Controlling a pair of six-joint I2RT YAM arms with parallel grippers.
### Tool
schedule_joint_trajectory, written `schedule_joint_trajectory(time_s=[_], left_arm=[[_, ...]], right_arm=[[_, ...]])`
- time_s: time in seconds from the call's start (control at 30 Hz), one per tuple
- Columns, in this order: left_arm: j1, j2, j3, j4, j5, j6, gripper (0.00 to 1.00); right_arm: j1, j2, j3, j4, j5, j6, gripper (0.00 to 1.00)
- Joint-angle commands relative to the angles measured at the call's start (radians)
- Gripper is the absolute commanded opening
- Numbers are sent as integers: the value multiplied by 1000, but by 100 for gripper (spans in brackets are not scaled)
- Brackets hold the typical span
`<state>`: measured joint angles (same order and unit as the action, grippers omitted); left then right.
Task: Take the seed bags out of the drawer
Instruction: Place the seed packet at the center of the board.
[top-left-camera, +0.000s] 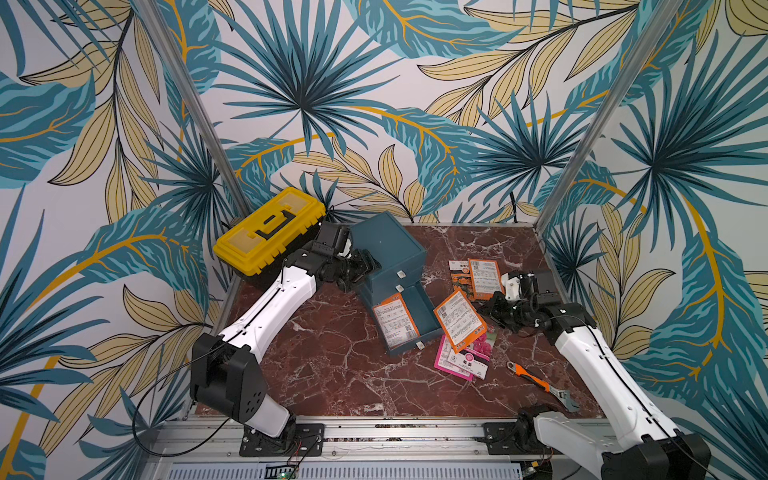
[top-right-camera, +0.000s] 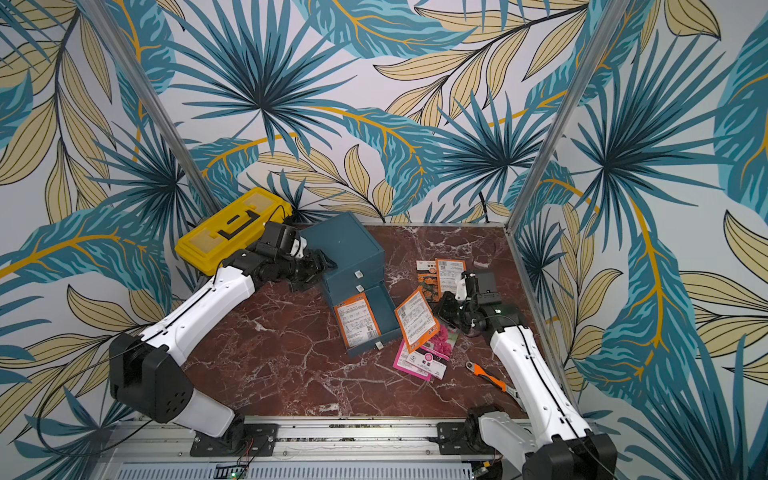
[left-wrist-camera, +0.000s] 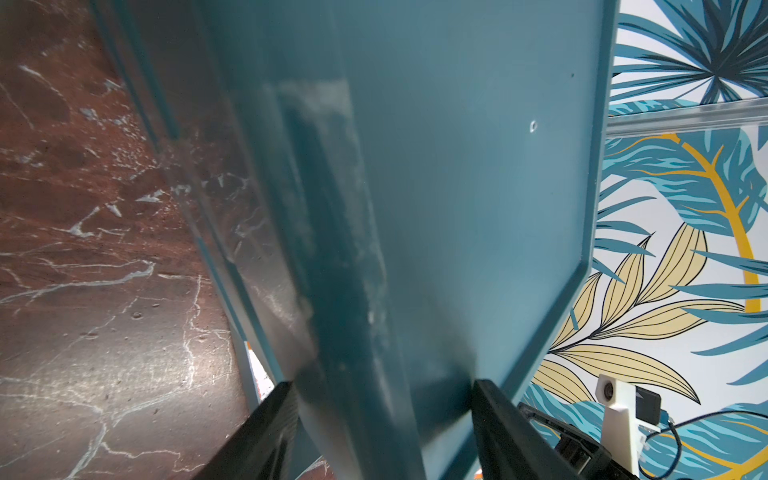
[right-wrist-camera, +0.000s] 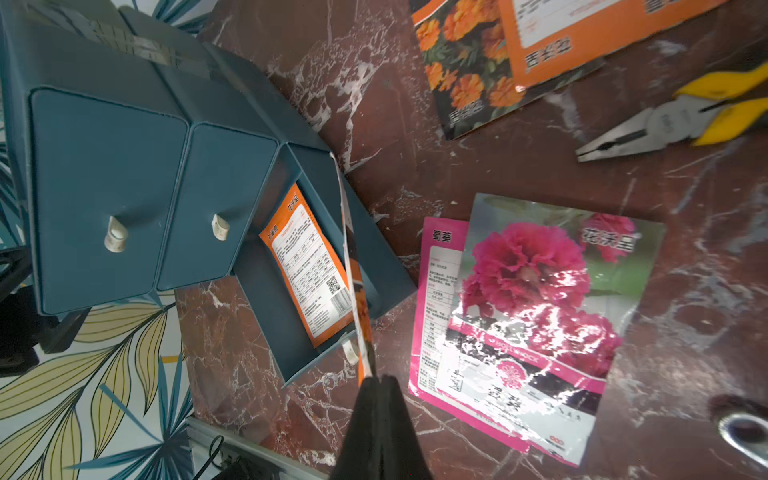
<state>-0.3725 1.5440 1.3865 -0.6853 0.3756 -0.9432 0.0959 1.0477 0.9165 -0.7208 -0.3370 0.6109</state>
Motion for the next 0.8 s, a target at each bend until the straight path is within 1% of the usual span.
schedule_joint_trajectory(time_s=[0.0, 0.13, 0.33, 0.53, 0.63, 0.77], left_arm=[[-3, -7, 28, 14, 2, 4, 70], [-4, 6, 40, 13, 11, 10, 70], [-4, 8, 46, 10, 16, 17, 70], [-3, 6, 45, 10, 21, 18, 70], [-3, 7, 45, 15, 22, 17, 70], [-3, 9, 48, 14, 22, 15, 70]], right_arm=[[-42, -58, -47, -84, 65, -25, 0], [-77, -119, -91, -125, 116, -14, 0], [-86, -181, -205, -138, 144, 19, 0], [-87, -198, -305, -110, 125, 41, 0], [-88, -179, -319, -108, 138, 42, 0], [-88, -152, -303, -101, 114, 23, 0]])
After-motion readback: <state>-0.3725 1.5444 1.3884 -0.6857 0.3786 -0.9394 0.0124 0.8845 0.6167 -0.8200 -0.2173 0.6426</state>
